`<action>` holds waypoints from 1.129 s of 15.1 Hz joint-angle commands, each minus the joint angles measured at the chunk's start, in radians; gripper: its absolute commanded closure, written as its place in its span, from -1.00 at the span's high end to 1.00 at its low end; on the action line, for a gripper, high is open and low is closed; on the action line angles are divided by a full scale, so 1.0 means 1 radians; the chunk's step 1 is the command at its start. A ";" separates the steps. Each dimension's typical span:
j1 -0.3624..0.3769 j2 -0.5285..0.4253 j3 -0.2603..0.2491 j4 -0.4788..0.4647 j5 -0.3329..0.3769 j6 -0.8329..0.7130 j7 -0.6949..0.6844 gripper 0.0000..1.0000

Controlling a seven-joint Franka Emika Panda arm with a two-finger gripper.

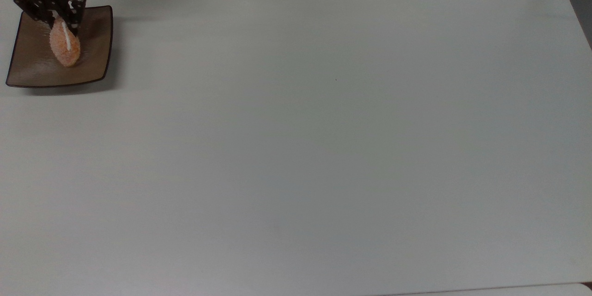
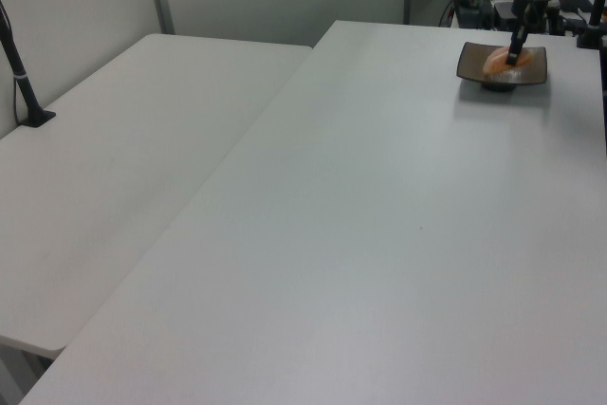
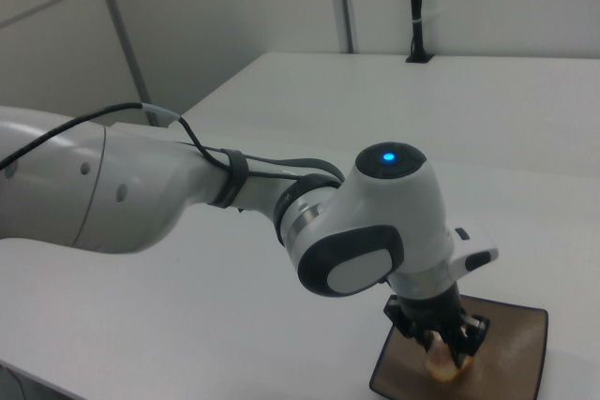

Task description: Bread is placed on a ceramic plate

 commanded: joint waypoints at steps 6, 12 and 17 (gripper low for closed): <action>-0.003 0.035 0.002 -0.015 0.009 0.046 -0.022 0.96; 0.005 -0.021 0.002 0.020 0.010 -0.047 -0.009 1.00; 0.046 -0.124 0.010 0.151 0.010 -0.282 0.086 1.00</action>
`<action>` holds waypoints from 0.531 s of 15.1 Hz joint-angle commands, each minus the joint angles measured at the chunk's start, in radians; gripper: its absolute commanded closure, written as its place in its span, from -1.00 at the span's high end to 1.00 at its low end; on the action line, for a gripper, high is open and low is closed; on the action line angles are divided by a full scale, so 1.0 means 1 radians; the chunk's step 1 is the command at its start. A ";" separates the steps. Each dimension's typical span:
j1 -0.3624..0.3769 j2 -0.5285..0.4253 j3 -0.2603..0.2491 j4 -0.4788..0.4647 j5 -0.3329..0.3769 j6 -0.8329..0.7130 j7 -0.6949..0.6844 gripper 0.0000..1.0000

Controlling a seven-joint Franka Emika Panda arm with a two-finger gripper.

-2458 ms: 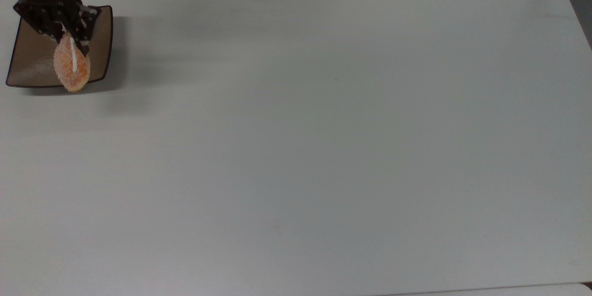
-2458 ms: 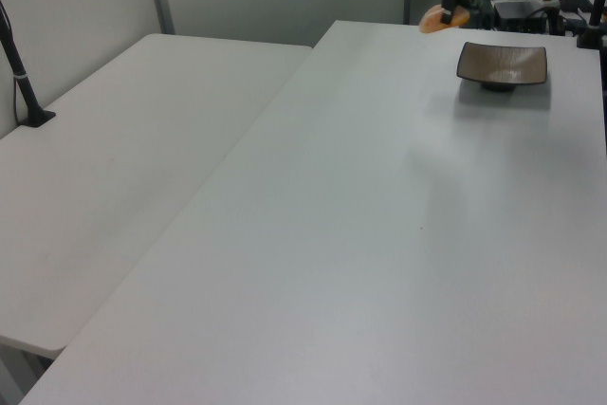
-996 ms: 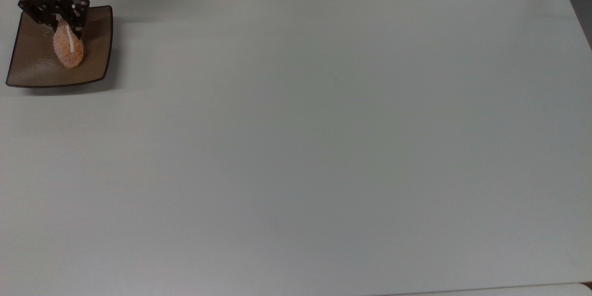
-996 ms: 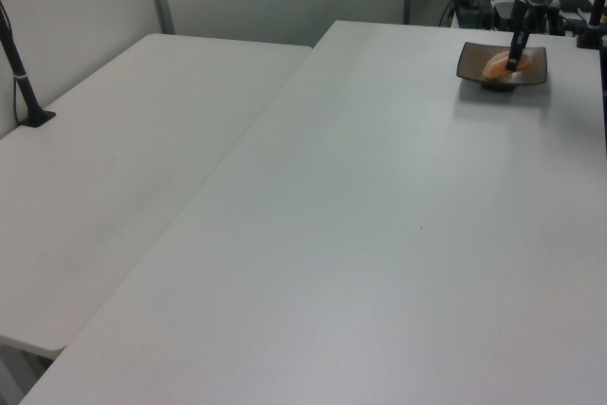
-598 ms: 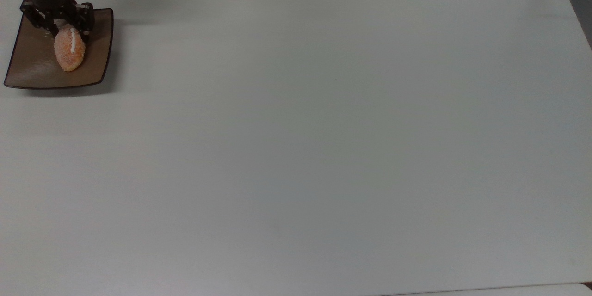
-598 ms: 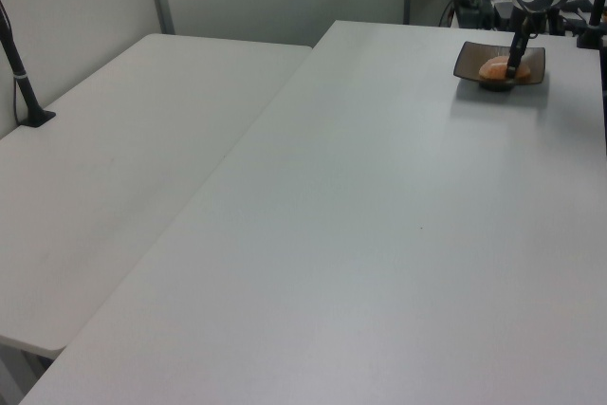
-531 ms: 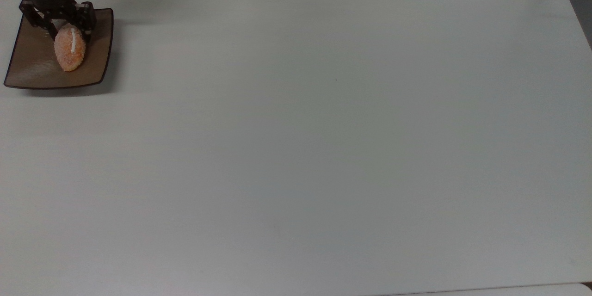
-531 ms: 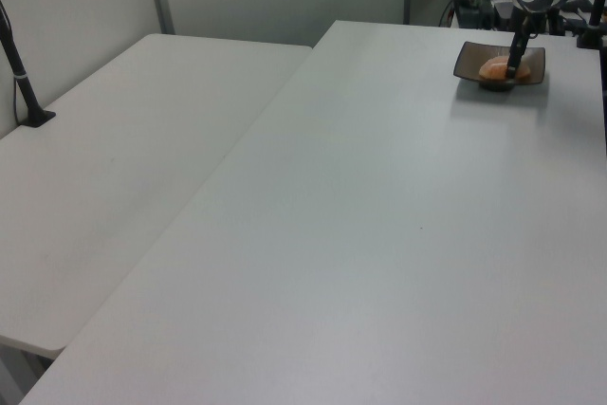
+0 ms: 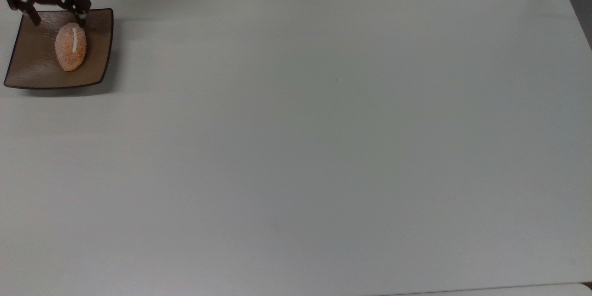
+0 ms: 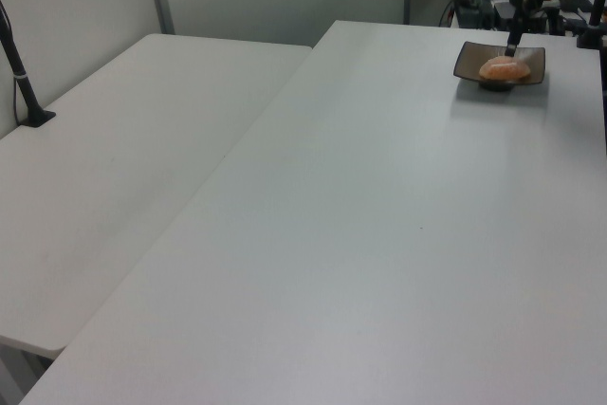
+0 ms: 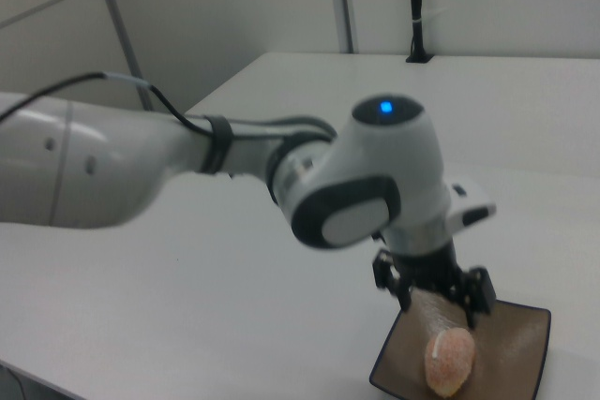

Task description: Bread is placed on a ceramic plate

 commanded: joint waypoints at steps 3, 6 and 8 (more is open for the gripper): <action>0.119 -0.139 0.002 0.232 0.009 -0.394 0.277 1.00; 0.191 -0.177 0.002 0.297 0.011 -0.522 0.438 1.00; 0.266 -0.211 0.004 0.326 0.012 -0.613 0.530 1.00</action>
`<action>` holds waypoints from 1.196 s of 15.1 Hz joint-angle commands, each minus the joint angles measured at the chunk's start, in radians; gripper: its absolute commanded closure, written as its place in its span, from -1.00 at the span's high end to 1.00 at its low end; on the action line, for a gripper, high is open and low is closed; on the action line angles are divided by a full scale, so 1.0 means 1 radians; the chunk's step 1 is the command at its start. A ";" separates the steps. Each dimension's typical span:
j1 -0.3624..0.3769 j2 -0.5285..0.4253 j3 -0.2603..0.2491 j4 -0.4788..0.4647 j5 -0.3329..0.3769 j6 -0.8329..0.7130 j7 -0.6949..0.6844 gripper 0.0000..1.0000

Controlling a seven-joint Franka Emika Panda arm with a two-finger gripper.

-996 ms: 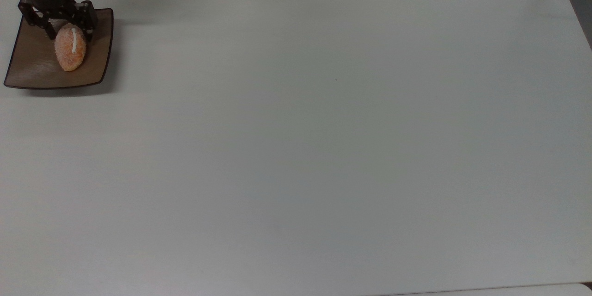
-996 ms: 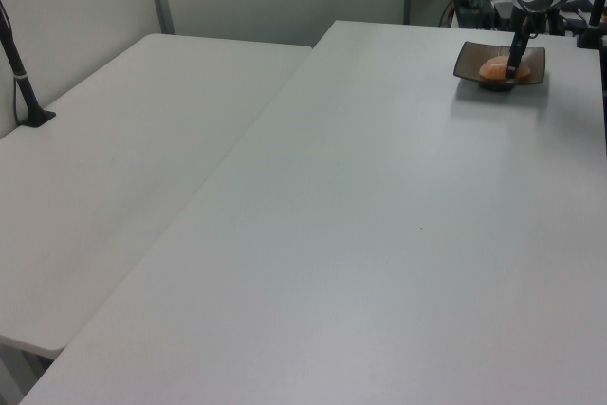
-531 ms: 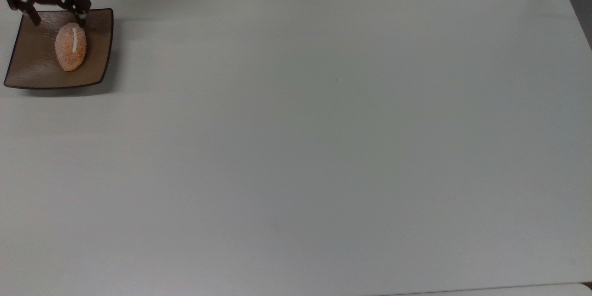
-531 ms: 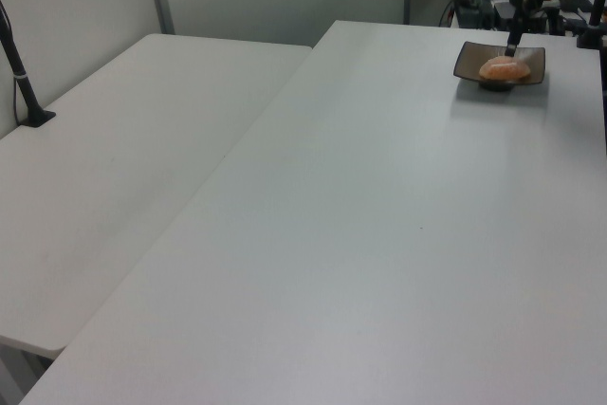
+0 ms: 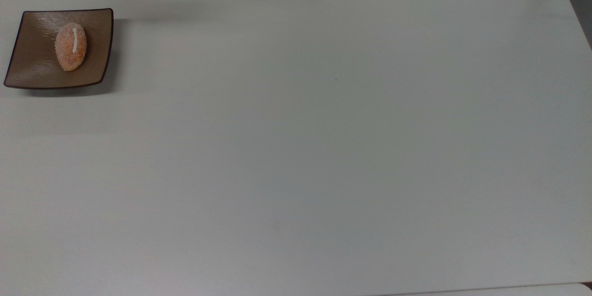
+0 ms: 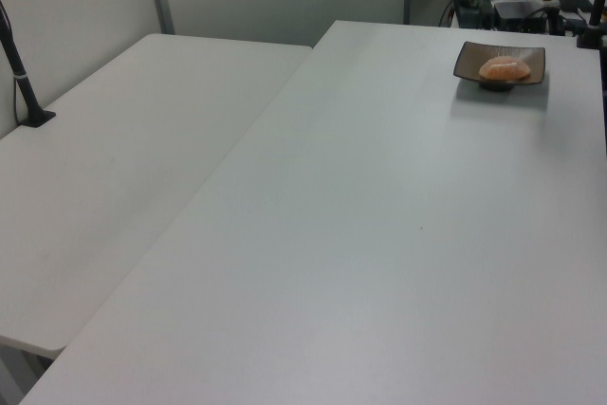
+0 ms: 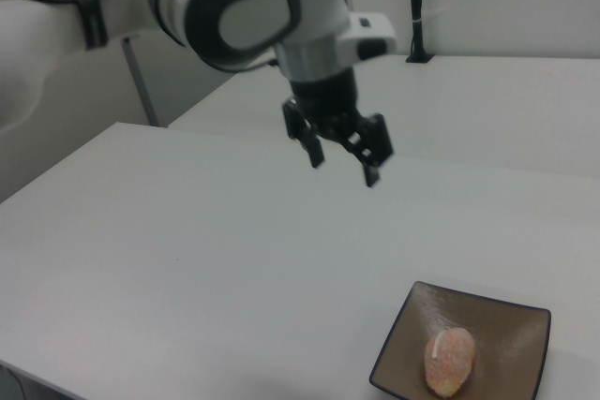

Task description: Bread is placed on a ceramic plate

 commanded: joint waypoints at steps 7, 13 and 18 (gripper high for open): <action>0.285 -0.082 0.086 0.042 0.021 -0.194 0.367 1.00; 0.362 -0.071 0.149 -0.025 0.034 -0.071 0.358 1.00; 0.385 -0.037 0.134 -0.063 0.023 0.058 0.263 1.00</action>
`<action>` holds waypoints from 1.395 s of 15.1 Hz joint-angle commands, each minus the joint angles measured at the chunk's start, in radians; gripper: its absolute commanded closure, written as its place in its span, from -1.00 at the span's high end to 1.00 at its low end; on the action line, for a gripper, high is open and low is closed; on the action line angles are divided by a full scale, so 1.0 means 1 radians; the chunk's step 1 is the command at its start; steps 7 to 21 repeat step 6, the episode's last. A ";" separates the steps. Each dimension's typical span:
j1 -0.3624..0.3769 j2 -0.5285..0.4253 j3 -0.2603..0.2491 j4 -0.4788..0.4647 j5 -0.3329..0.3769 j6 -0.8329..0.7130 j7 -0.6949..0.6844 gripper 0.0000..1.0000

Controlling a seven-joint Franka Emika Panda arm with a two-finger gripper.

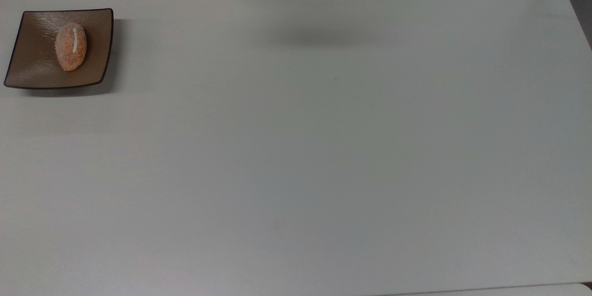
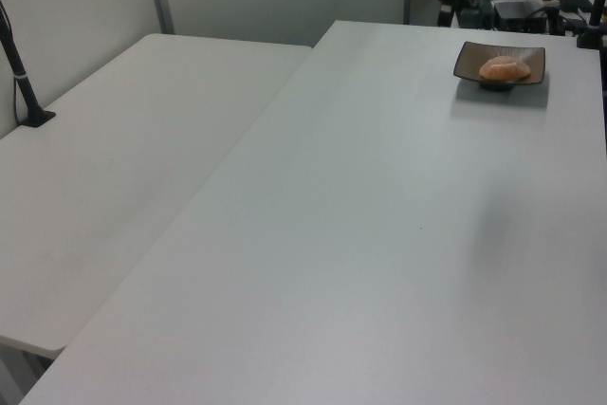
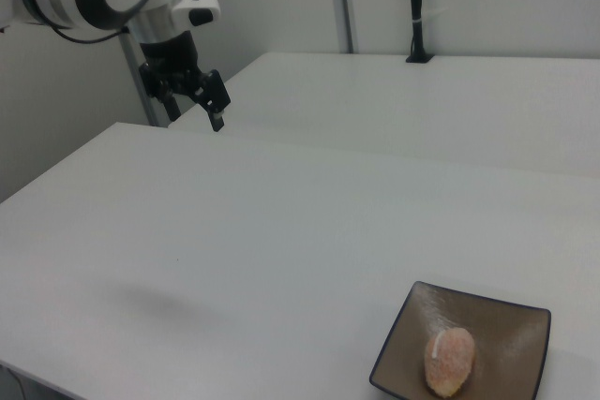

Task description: Bread is placed on a ceramic plate

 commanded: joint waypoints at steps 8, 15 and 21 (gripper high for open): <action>0.017 0.010 -0.027 -0.021 0.005 0.040 -0.078 1.00; 0.017 0.010 -0.027 -0.021 0.005 0.040 -0.078 1.00; 0.017 0.010 -0.027 -0.021 0.005 0.040 -0.078 1.00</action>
